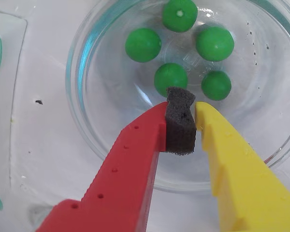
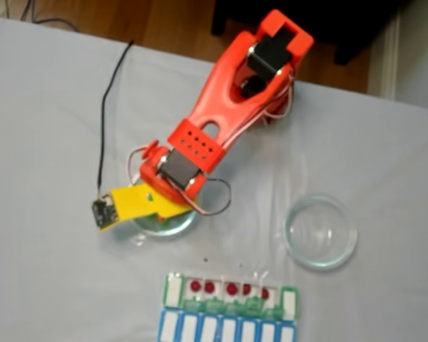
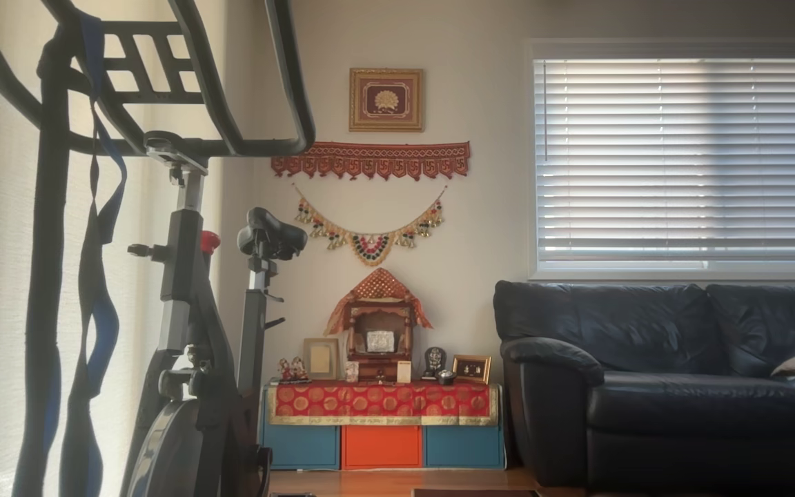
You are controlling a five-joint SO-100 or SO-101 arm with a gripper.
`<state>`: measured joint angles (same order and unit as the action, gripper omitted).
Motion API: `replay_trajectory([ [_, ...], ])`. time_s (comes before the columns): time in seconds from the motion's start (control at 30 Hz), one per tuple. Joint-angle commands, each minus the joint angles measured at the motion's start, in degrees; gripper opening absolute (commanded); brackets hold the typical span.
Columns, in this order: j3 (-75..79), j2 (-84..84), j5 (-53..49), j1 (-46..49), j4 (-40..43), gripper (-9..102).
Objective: Sort medicines into box.
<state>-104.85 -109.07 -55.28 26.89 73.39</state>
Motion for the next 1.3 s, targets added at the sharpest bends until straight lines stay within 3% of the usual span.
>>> replay_trajectory([
  [0.0,1.58,-5.1,-0.44,-0.53,-0.7,6],
  [0.27,-2.37,-7.82,-1.32,-0.53,-3.69,17],
  [1.27,3.16,3.25,-2.2,-1.76,-1.23,18],
])
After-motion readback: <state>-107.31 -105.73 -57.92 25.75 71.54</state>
